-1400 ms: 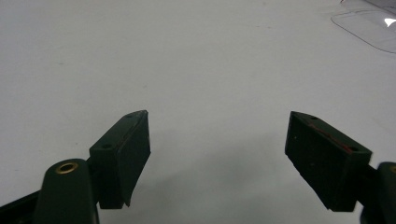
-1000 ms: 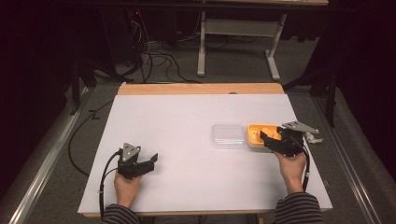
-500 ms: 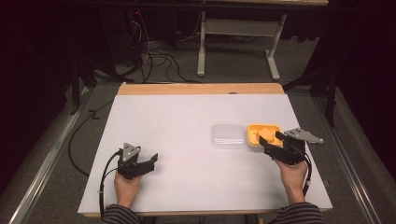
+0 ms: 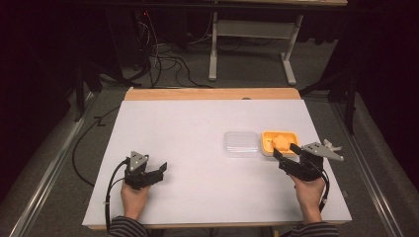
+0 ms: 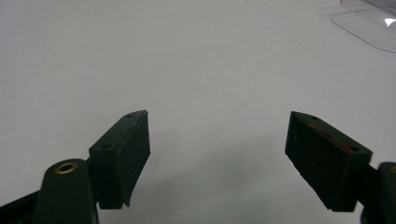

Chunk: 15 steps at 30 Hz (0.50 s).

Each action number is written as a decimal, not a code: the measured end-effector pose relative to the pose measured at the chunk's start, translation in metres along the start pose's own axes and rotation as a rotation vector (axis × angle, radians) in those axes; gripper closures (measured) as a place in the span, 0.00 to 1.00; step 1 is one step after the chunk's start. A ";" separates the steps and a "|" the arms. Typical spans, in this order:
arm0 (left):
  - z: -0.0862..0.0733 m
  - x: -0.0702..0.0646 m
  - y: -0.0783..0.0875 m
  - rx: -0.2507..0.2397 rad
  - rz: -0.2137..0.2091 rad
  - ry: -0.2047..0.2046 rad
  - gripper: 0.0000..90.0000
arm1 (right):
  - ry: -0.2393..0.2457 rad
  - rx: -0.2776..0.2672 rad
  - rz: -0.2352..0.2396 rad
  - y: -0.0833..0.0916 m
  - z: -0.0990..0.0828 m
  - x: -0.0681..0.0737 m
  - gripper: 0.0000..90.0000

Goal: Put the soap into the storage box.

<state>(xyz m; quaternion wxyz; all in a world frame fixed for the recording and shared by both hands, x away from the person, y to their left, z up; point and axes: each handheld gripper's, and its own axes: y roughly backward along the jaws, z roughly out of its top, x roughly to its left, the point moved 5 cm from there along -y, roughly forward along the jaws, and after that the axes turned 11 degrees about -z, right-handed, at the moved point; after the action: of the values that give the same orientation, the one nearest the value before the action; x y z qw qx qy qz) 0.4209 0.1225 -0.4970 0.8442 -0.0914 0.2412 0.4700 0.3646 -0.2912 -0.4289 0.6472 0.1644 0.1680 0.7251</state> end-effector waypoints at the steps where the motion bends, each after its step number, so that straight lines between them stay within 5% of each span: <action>1: 0.000 0.000 0.000 0.000 0.000 0.000 0.25 | 0.002 -0.001 0.005 0.001 -0.001 0.001 0.34; 15: 0.000 0.000 0.000 -0.002 0.001 -0.001 0.25 | -0.005 -0.009 0.029 0.009 -0.012 0.010 0.35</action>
<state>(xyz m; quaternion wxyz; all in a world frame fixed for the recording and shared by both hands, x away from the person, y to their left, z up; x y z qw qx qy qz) 0.4210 0.1225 -0.4970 0.8440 -0.0917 0.2403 0.4707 0.3500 -0.2826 -0.4349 0.6379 0.1658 0.1608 0.7347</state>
